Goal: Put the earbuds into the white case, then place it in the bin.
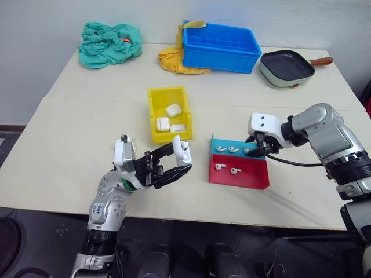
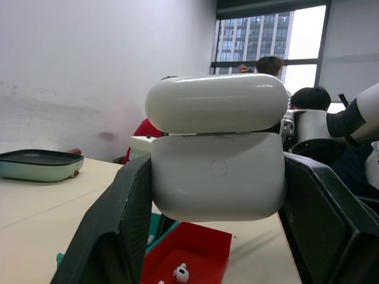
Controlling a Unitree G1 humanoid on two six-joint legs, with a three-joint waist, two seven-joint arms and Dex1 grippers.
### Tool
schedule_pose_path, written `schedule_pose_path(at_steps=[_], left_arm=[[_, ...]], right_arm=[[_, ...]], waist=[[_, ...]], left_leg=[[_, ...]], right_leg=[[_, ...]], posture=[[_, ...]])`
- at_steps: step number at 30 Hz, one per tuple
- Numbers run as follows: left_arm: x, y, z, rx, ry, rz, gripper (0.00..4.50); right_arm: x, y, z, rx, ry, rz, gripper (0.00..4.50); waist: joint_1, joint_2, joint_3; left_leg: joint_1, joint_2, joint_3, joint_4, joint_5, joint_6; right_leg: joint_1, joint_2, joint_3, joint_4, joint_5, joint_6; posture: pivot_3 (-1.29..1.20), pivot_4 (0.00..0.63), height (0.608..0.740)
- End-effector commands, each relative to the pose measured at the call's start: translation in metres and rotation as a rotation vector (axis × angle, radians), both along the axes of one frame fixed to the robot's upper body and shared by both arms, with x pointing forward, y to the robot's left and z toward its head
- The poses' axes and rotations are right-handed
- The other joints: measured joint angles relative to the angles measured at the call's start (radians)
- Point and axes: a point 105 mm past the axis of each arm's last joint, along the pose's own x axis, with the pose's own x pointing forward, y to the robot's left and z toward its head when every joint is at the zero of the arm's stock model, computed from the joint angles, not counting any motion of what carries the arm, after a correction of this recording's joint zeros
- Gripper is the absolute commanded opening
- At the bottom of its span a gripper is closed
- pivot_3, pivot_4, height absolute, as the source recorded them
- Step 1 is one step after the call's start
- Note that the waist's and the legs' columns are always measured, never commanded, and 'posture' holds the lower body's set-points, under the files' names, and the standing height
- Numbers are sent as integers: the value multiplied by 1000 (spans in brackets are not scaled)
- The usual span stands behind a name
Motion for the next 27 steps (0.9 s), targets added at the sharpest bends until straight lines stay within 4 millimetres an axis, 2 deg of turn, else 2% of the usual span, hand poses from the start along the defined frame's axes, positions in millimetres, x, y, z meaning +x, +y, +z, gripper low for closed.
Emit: schedule_pose_path(at_steps=[1,11,14,18,27], left_arm=[[-6,-2,7,-8,-44,0,2797],[-7,-2,7,-9,-42,9,2797],[-6,-1,7,-7,-42,13,2797],[-6,1,7,-5,-41,17,2797],[-5,2,7,-3,-41,19,2797]], right_arm=[[3,0,6,-37,-14,16,2434],[10,1,1,-68,-3,25,2434],[11,2,-1,-69,6,27,1792],[11,2,-3,-76,15,31,493],[10,1,-6,-70,13,32,449]], waist=[[-3,0,0],[-12,0,0],[-12,0,0],[-12,0,0],[-12,0,0]], left_leg=[[0,0,0,0,0,0],[0,0,0,0,0,0],[0,0,0,0,0,0],[0,0,0,1,0,-1],[0,0,0,1,0,-1]], right_leg=[[0,0,0,0,0,0],[0,0,0,1,0,0],[0,0,0,1,0,0],[0,0,0,1,0,0],[0,0,0,1,0,0]], posture=[[0,150,740],[0,150,740],[0,150,740],[0,150,740],[0,150,740]])
